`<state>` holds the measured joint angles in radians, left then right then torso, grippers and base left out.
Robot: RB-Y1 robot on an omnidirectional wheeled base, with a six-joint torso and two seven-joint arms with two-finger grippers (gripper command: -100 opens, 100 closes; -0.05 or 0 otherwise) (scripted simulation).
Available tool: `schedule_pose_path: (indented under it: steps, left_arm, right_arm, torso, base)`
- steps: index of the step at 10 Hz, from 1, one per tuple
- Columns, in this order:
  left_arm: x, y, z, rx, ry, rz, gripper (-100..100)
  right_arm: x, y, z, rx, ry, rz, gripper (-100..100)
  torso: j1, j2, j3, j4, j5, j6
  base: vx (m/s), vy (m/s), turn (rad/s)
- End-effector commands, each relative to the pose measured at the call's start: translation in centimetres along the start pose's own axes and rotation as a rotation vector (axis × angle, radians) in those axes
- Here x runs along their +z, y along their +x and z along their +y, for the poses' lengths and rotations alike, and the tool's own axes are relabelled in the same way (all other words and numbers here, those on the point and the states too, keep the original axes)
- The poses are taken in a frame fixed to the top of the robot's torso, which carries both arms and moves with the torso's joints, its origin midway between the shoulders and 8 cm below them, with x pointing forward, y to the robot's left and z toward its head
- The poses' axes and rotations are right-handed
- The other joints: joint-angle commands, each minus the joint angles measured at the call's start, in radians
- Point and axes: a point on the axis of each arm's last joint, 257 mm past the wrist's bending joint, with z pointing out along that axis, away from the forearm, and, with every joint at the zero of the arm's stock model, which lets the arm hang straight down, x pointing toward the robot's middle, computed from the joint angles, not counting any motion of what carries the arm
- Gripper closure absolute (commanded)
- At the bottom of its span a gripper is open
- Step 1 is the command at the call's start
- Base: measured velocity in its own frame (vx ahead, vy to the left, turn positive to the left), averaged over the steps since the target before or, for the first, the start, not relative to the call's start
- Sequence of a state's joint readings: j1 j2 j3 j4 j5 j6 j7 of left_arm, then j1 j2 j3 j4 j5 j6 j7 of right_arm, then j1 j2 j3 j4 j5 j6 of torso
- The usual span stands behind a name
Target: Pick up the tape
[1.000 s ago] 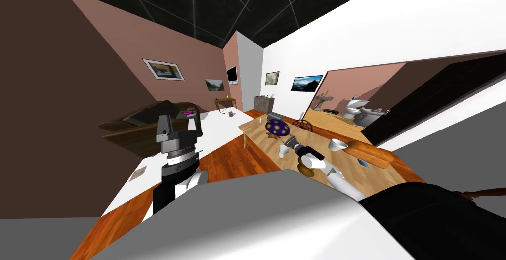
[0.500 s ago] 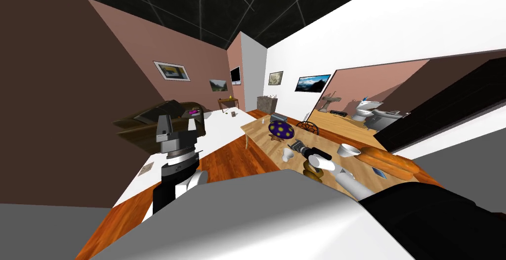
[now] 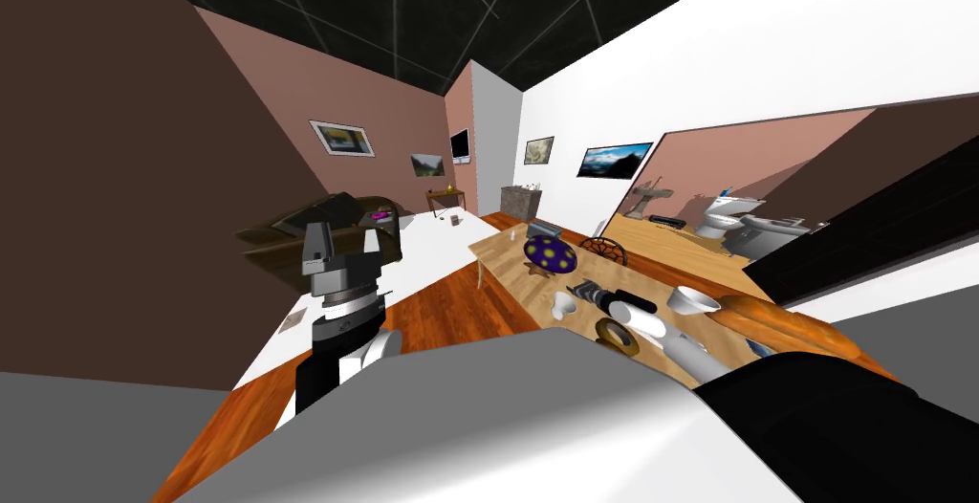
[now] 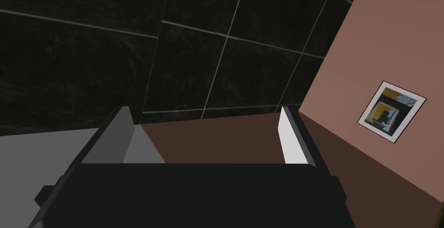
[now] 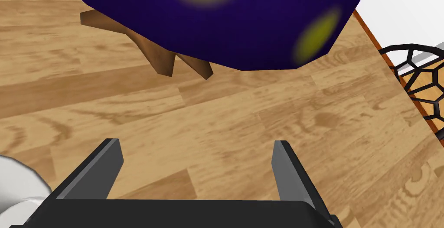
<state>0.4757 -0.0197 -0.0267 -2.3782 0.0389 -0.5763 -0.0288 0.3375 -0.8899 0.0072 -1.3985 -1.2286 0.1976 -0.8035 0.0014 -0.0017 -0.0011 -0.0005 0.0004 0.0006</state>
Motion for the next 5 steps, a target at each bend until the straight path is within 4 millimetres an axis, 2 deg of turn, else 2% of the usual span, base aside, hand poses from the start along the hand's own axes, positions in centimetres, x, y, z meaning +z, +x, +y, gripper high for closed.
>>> schedule_pose_path:
  steps: [1, 2, 3, 4, 5]
  left_arm:
    - [0.0, 0.0, 0.0, 0.0, 0.0, 0.0, 0]
    - [0.0, 0.0, 0.0, 0.0, 0.0, 0.0, 0]
    - [0.0, 0.0, 0.0, 0.0, 0.0, 0.0, 0]
    - [0.0, 0.0, 0.0, 0.0, 0.0, 0.0, 0]
    - [0.0, 0.0, 0.0, 0.0, 0.0, 0.0, 0]
  right_arm:
    - [-0.3, -1.9, 0.7, 0.063, 0.001, -0.048, -100]
    - [-1.1, -4.8, 2.0, 0.136, -0.008, -0.113, -100]
    - [-1.1, -5.2, 1.9, 0.161, -0.004, -0.125, -100]
    - [-2.0, -7.6, 2.7, 0.229, -0.005, -0.184, -100]
    - [-2.2, -8.5, 3.1, 0.25, -0.016, -0.2, -100]
  torso:
    - [0.0, 0.0, 0.0, 0.0, 0.0, 0.0]
    - [0.0, 0.0, 0.0, 0.0, 0.0, 0.0]
    - [0.0, 0.0, 0.0, 0.0, 0.0, 0.0]
    - [0.0, 0.0, 0.0, 0.0, 0.0, 0.0]
    - [0.001, 0.0, 0.0, 0.0, 0.0, 0.0]
  base:
    - [0.042, 0.009, 0.064]
    - [0.048, 0.016, 0.106]
    - [0.035, 0.012, 0.047]
    - [0.032, 0.019, 0.11]
    - [0.032, 0.011, 0.05]
